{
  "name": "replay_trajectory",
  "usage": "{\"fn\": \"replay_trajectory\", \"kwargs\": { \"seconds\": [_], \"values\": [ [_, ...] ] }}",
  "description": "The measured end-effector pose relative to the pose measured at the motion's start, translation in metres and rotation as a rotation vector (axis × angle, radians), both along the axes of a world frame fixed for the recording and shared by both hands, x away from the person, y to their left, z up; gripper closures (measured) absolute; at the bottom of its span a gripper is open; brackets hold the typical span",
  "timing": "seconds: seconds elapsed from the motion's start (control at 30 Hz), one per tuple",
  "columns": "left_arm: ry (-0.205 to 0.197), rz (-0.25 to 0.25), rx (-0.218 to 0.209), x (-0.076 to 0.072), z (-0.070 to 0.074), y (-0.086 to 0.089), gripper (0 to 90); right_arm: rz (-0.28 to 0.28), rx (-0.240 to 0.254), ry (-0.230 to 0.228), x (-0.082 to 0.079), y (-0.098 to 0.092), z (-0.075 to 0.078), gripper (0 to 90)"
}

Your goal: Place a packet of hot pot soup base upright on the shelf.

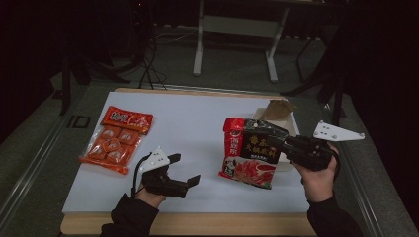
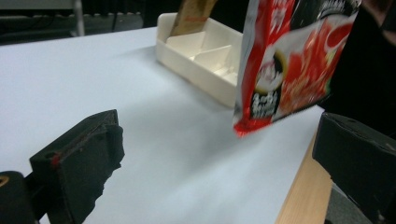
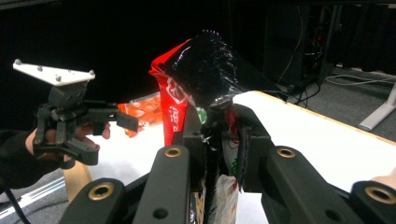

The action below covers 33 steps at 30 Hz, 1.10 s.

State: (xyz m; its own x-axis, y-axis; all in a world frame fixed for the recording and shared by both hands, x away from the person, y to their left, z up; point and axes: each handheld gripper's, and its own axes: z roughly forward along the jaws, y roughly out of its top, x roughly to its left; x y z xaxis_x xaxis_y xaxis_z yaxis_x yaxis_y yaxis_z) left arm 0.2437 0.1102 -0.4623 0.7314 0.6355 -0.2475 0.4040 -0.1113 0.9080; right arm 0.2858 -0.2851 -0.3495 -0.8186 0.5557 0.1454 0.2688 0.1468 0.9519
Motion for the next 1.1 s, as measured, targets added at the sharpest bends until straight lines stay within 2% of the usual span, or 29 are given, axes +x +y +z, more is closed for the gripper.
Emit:
{"fn": "replay_trajectory", "kwargs": {
  "seconds": [0.07,0.17,0.2,0.27,0.37,0.4,0.53,0.77,0.87,1.1],
  "values": [
    [0.004,0.02,0.009,-0.002,-0.006,0.004,1.7,-0.006,-0.002,-0.005,0.002,0.0,0.001,77.4],
    [0.007,0.018,0.003,-0.005,-0.013,0.009,1.8,-0.012,-0.011,-0.007,0.005,0.0,0.003,77.4],
    [-0.021,0.033,0.018,-0.007,-0.018,0.013,1.8,-0.02,-0.01,-0.008,0.009,-0.001,0.005,77.4],
    [-0.044,0.043,0.017,-0.008,-0.023,0.018,1.8,-0.03,-0.011,-0.013,0.012,-0.003,0.008,77.4],
    [-0.045,0.051,0.023,-0.008,-0.026,0.02,1.8,-0.041,-0.007,-0.015,0.015,-0.005,0.01,77.4],
    [-0.059,0.063,0.031,-0.011,-0.032,0.024,1.8,-0.056,-0.002,-0.018,0.02,-0.01,0.015,77.4],
    [-0.079,0.074,0.034,-0.014,-0.037,0.026,1.8,-0.085,0.007,-0.026,0.027,-0.017,0.02,77.4],
    [-0.068,0.077,0.029,-0.015,-0.045,0.029,1.8,-0.146,0.026,-0.016,0.045,-0.035,0.025,77.3],
    [-0.071,0.078,0.052,-0.016,-0.048,0.029,1.8,-0.179,0.022,-0.025,0.052,-0.042,0.026,77.3],
    [-0.061,0.076,0.038,-0.017,-0.05,0.029,1.8,-0.211,0.015,-0.03,0.072,-0.054,0.026,77.2]
  ]
}}
